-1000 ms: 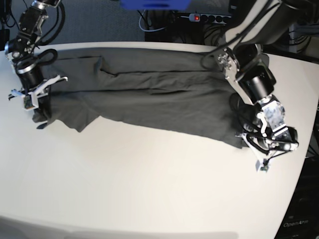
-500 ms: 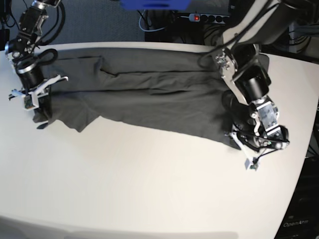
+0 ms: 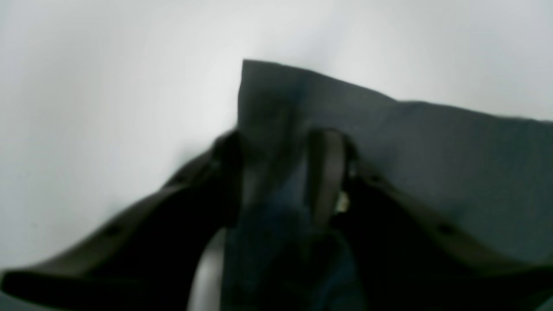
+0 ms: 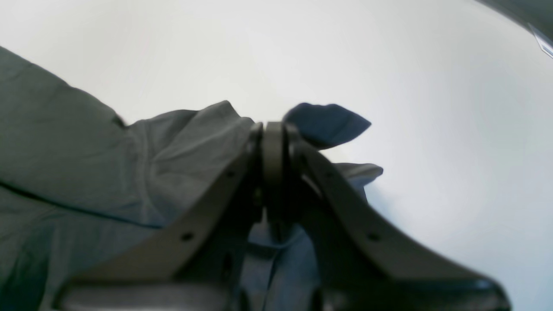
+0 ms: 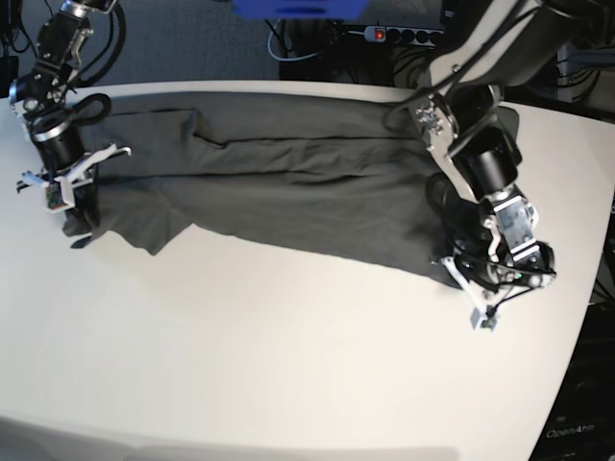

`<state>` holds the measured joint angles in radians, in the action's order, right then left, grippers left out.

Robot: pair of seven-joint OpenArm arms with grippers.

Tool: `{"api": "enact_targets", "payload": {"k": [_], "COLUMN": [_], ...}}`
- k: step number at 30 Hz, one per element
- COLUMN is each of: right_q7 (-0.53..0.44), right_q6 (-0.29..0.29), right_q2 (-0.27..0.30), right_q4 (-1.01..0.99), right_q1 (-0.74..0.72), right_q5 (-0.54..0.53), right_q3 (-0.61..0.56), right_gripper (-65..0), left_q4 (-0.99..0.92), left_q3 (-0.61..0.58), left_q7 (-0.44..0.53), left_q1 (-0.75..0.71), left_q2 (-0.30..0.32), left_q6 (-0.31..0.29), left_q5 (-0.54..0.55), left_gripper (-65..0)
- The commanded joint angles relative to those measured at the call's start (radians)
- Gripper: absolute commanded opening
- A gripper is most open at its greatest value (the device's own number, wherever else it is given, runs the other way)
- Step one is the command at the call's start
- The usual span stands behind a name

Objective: Fold the T-shirt properly
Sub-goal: 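Reach the left gripper to the shirt's loose corner and pinch it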

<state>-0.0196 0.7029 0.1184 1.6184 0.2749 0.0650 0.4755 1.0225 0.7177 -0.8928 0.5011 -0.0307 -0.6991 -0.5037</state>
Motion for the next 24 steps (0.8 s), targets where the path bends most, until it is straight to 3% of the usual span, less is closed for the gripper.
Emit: {"api": "enact_targets", "payload": {"k": [1, 4, 11, 24], "right_q7": [-0.032, -0.032, -0.032, -0.032], "right_q6": [-0.005, -0.005, -0.005, -0.005], "right_q2": [0.013, 0.013, 0.013, 0.017], "right_q4": [0.015, 0.015, 0.015, 0.020], "right_q1": [-0.006, -0.007, -0.009, -0.009], "right_q5": [-0.018, -0.018, -0.018, -0.017], "right_q3": [0.004, 0.004, 0.004, 0.002], "right_gripper": [-64.1, -64.1, -64.1, -64.1], "left_q4": [0.008, 0.008, 0.017, 0.227], "left_q3": [-0.004, -0.004, 0.001, 0.001], "left_q7": [-0.009, -0.010, -0.012, -0.177], "left_q1": [0.023, 0.023, 0.023, 0.003], "left_q2": [0.001, 0.001, 0.001, -0.015], "left_q6": [0.001, 0.001, 0.001, 0.001], "left_q5": [0.006, 0.004, 0.006, 0.044], "left_gripper": [-52.4, -65.0, -62.7, -62.5]}}
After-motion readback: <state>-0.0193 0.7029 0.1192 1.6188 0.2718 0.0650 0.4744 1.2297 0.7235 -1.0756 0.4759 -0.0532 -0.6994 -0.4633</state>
